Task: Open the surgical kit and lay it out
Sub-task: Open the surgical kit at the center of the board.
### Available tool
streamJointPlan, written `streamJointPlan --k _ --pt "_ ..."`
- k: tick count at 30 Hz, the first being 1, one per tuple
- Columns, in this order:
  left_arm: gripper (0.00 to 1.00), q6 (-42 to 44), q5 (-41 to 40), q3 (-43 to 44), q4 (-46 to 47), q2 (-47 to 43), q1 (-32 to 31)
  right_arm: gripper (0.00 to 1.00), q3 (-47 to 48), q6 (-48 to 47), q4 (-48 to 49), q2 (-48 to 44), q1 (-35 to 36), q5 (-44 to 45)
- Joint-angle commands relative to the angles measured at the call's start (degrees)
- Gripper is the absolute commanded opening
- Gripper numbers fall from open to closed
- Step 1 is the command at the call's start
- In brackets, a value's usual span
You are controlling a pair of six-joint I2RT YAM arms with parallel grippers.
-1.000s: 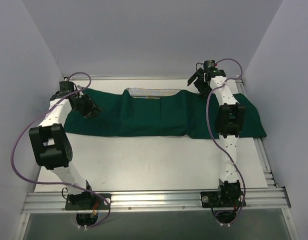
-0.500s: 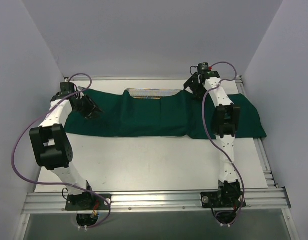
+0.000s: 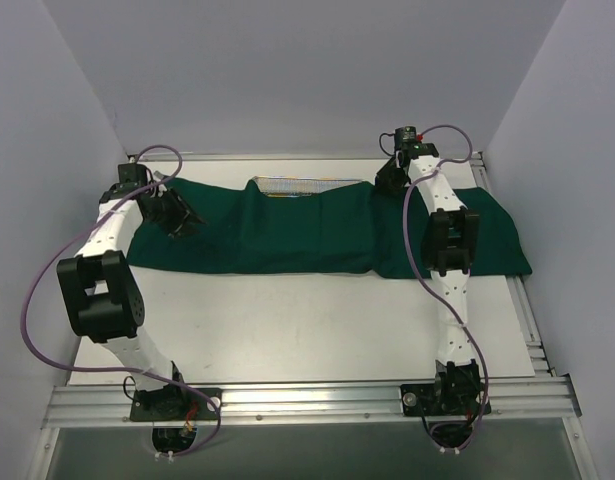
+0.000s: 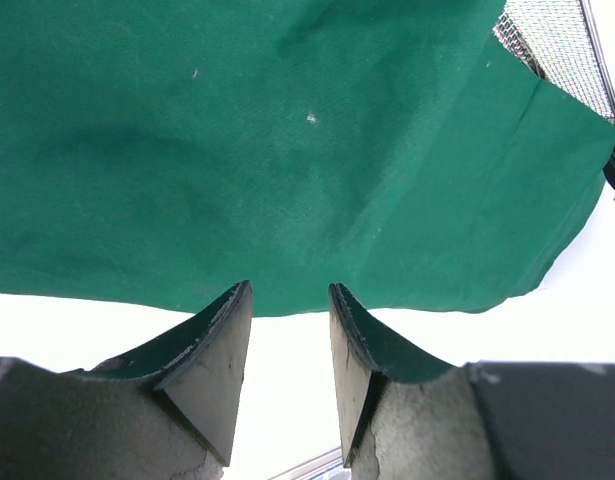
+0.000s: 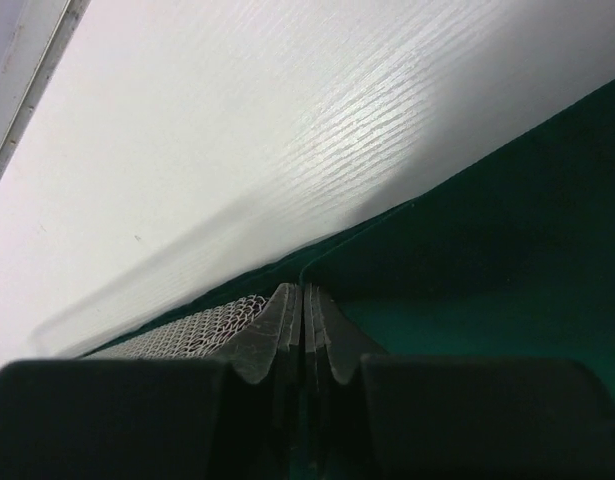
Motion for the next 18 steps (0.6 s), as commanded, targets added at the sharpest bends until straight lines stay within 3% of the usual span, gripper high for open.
streamJointPlan --k 1,4,7,13,18 --pt "0.46 0.65 0.05 2.08 -0.1 -3.51 0.08 0.0 0.42 -1.16 -0.7 -4.13 -0.29 0.87" --pt "0.46 0.83 -3.63 3.66 -3.44 -4.65 0.17 0.0 2.26 -3.7 -2.72 -5.88 -0.2 1.05" --pt "0.53 0.74 -8.56 3.58 -4.24 -7.55 0.43 0.0 2.8 -7.38 -7.72 -9.3 0.67 2.97" --pt "0.56 1.0 -10.33 4.37 -6.52 -10.45 1.13 0.0 -6.07 -12.5 -8.61 -20.37 2.96 7.63" --pt "0.57 1.53 -11.29 5.77 -9.33 -13.87 1.13 0.0 -13.33 -15.04 -11.6 -29.59 6.12 6.32"
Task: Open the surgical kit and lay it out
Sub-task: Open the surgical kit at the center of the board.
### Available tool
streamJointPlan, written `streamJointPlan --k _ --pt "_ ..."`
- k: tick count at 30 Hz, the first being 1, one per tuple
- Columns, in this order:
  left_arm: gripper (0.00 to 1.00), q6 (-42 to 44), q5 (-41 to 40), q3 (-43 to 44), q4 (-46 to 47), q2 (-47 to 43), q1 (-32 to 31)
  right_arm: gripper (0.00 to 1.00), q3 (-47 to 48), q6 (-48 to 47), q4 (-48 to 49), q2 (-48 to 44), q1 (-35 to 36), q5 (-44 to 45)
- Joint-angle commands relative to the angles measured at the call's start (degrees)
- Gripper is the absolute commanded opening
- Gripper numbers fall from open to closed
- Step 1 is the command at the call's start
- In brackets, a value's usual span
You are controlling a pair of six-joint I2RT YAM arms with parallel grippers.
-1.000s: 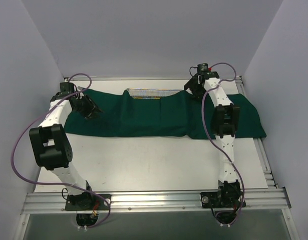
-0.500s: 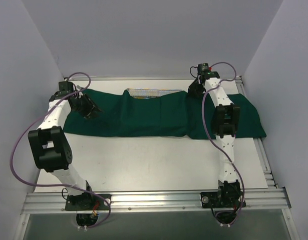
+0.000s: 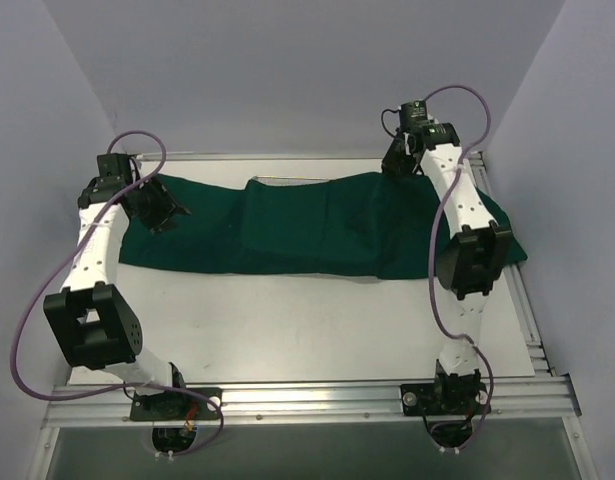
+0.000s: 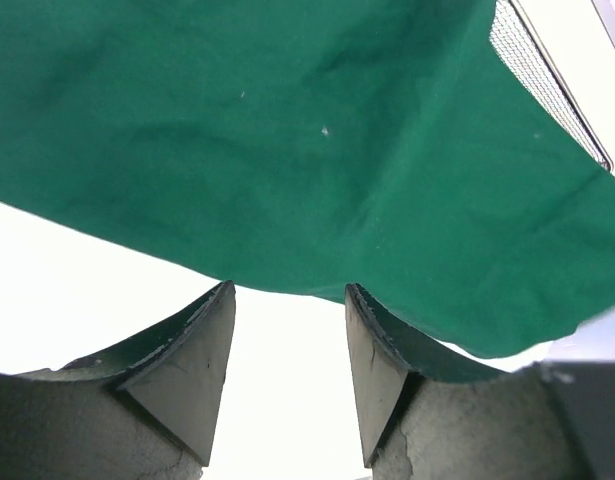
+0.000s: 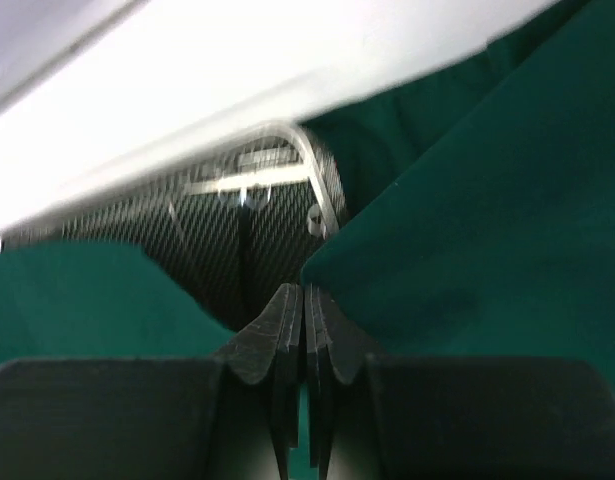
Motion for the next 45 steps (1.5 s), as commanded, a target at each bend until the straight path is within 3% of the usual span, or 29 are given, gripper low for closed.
streamJointPlan --k 1,5,6,10,13,15,16,19,22,25,28,29,30,32,34,37,42,45 --pt "0.57 1.16 -2.72 3.54 -3.74 -4.48 0.22 0.0 -7.31 -2.96 -5.04 -10.14 4.61 0.64" --pt "0.57 1.07 -6.14 3.46 -5.15 -8.26 0.39 0.0 -28.9 -2.09 -6.62 -26.38 9.55 -2.43" --pt "0.58 0.9 -7.11 3.11 -5.41 -10.1 0.48 0.0 -40.61 0.0 -6.8 -35.64 9.99 -3.49" --pt "0.58 1.33 -9.5 -0.13 -5.24 -13.01 0.57 0.01 -63.95 6.68 -14.23 -60.22 10.26 -6.48" --pt "0.58 1.77 -9.59 -3.91 -3.92 -14.07 0.57 0.12 -66.4 6.8 -23.9 -71.05 9.64 -3.16" --pt "0.59 2.3 -9.32 -5.15 -3.48 -13.9 0.65 0.25 -67.88 6.62 -25.26 -75.26 9.81 -4.0" --pt "0.58 2.48 -9.06 -5.5 -3.31 -13.72 0.57 0.43 -69.11 7.57 -24.91 -76.25 9.82 -5.07" --pt "0.59 3.27 -9.24 -5.94 -3.57 -13.02 0.65 0.73 -69.04 8.82 -20.72 -74.77 9.73 -1.85" --pt "0.59 3.79 -8.71 -5.15 -3.48 -12.23 0.48 0.76 -63.51 5.22 -14.22 -65.21 9.64 3.24" --pt "0.59 3.97 -8.44 -4.98 -2.6 -11.79 0.13 0.73 -55.87 1.26 -4.38 -53.96 7.89 6.68" --pt "0.56 4.06 -7.92 -4.19 -1.9 -9.77 -0.05 0.59 -46.12 -3.04 2.04 -40.87 2.55 5.04" --pt "0.52 4.15 -6.87 -3.75 -1.64 -8.89 -0.05 0.51 -43.83 -3.57 3.29 -37.88 1.3 4.07" --pt "0.36 4.32 -6.25 -3.23 -1.11 -7.06 -0.14 0.26 -39.98 -4.45 4.69 -33.15 0.07 3.63" --pt "0.22 4.06 -4.5 -2.52 0.9 -4.25 -0.22 0.0 -36.79 -5.07 7.42 -27.43 -4.23 1.27" --pt "0.09 4.32 -1.78 -1.3 3.01 -2.13 -0.31 0.0 -32.33 -6.38 8.83 -23.89 -6.61 2.04" --pt "0.02 4.15 0.6 1.78 3.73 3.58 -1.01 0.0 -26.61 -8.14 8.75 -16.77 -9.34 1.95" --pt "0.02 4.33 2.36 8.02 3.46 12.01 -3.47 0.09 -22.55 -10.78 10.69 -7.46 -12.33 -4.18" --pt "0.02 3.71 3.68 8.9 5.22 14.84 -5.58 0.0 -21.75 -11.14 11.56 -3.67 -11.72 -12.88"
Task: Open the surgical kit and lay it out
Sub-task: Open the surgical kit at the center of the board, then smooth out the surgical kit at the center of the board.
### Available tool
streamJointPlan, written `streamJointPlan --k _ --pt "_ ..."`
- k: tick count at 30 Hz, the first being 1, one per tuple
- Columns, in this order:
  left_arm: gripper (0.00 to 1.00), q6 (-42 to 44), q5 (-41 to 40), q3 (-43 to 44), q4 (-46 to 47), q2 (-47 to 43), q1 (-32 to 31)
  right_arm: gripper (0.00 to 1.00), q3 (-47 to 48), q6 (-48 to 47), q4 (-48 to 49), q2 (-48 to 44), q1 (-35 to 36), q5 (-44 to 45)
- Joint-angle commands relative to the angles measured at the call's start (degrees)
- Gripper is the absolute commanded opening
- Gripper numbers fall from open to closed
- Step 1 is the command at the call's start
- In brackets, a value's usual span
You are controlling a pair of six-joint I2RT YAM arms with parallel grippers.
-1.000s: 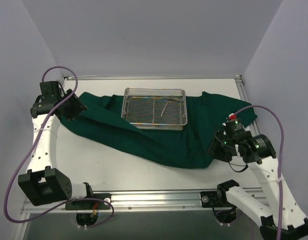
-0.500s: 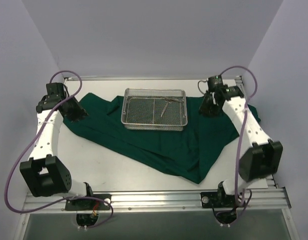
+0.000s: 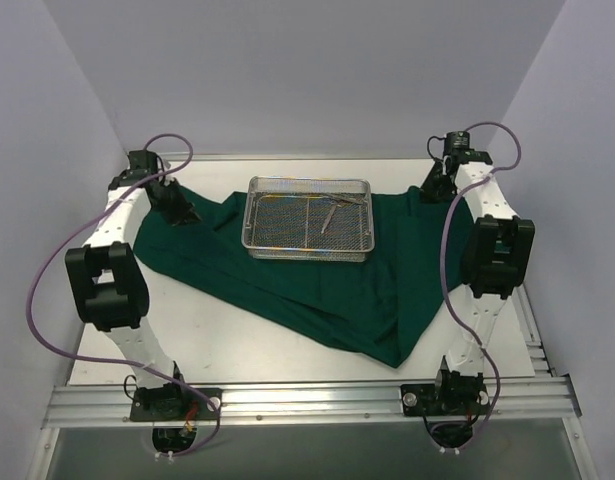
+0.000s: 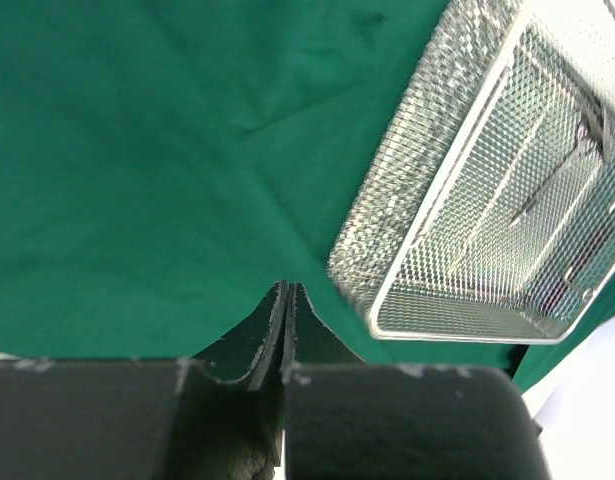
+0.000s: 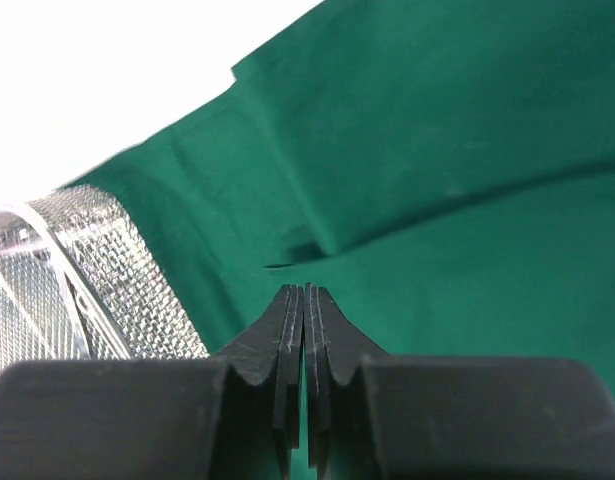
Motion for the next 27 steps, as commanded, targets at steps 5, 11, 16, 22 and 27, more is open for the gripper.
streamJointPlan --k 5,11,16,22,27 --pt "0.02 -2.14 3.93 4.61 3.39 7.4 -3.32 0.0 0.46 -3.67 1.05 3.54 5.36 -8.33" --pt "0.02 -3.28 3.67 8.12 1.63 16.01 -2.88 0.0 -1.66 -1.83 2.72 6.08 6.95 -10.27" --pt "0.02 -5.83 8.06 11.11 0.49 22.62 -1.21 0.0 -3.05 -0.86 1.94 8.37 7.48 -8.52" --pt "0.02 -7.59 7.8 14.71 -2.31 28.42 0.63 0.0 -10.26 -0.42 2.37 6.09 6.34 -4.82" --pt "0.02 -7.94 5.34 14.72 -4.61 31.15 4.58 0.0 -16.06 -1.65 2.2 2.4 6.25 -3.32"
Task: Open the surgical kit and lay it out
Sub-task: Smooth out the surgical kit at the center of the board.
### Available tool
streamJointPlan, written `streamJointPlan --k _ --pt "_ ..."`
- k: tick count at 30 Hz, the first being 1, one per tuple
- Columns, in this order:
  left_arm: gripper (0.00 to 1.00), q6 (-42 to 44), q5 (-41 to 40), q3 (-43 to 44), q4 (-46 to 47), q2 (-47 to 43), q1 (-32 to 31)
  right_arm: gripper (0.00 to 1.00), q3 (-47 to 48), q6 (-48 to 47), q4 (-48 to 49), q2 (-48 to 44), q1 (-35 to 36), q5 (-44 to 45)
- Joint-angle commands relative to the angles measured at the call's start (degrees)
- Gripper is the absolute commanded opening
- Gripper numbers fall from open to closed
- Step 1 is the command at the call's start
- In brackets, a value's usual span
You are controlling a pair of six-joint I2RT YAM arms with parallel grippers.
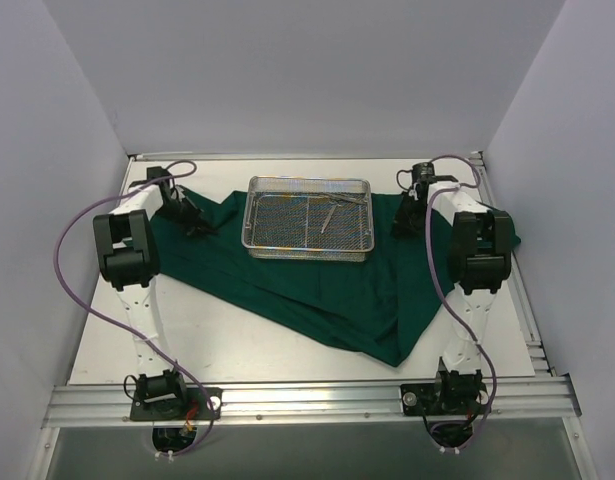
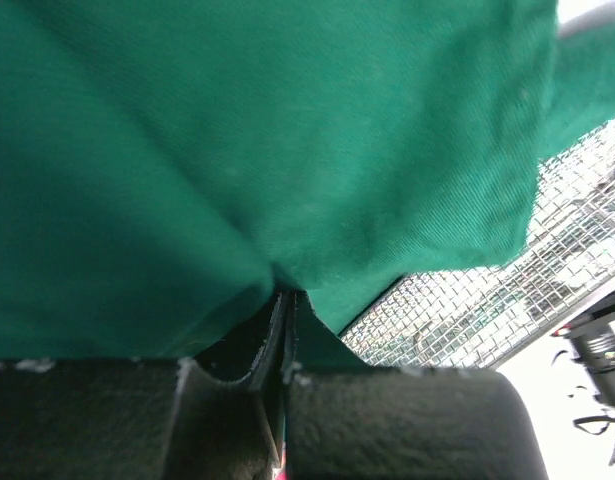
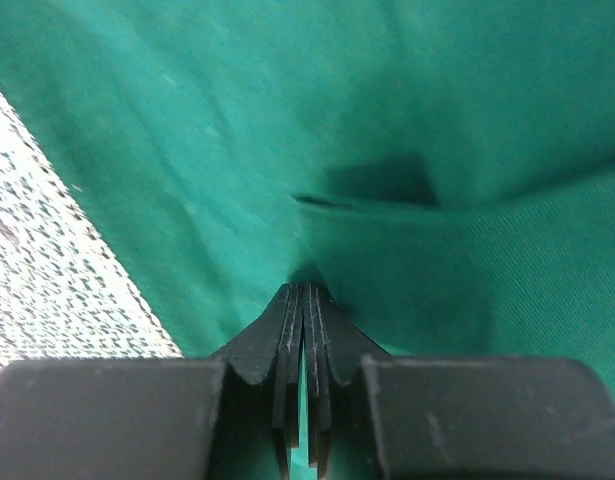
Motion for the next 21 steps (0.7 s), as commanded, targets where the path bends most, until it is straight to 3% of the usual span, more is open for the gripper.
streamJointPlan --k 1,10,16,21 --pt "0.02 0.15 -6.98 -0.14 -2.08 3.04 4.11 0.0 -4.27 -0.86 -3.59 -3.33 -0.24 4.17" --pt "0.02 1.11 -12.97 -5.6 -1.11 -2.05 14.3 0.0 -15.68 1.25 -8.25 -15.1 -1.03 10.85" --pt "0.02 5.07 -8.32 -1.82 -1.55 -5.21 13.7 0.0 -20.88 -0.42 -12.9 -23.8 -5.33 13.05" --pt "0.26 4.46 -4.1 1.7 -0.33 -9.96 7.11 0.0 -17.46 -3.14 -16.34 -29.25 -5.69 10.96"
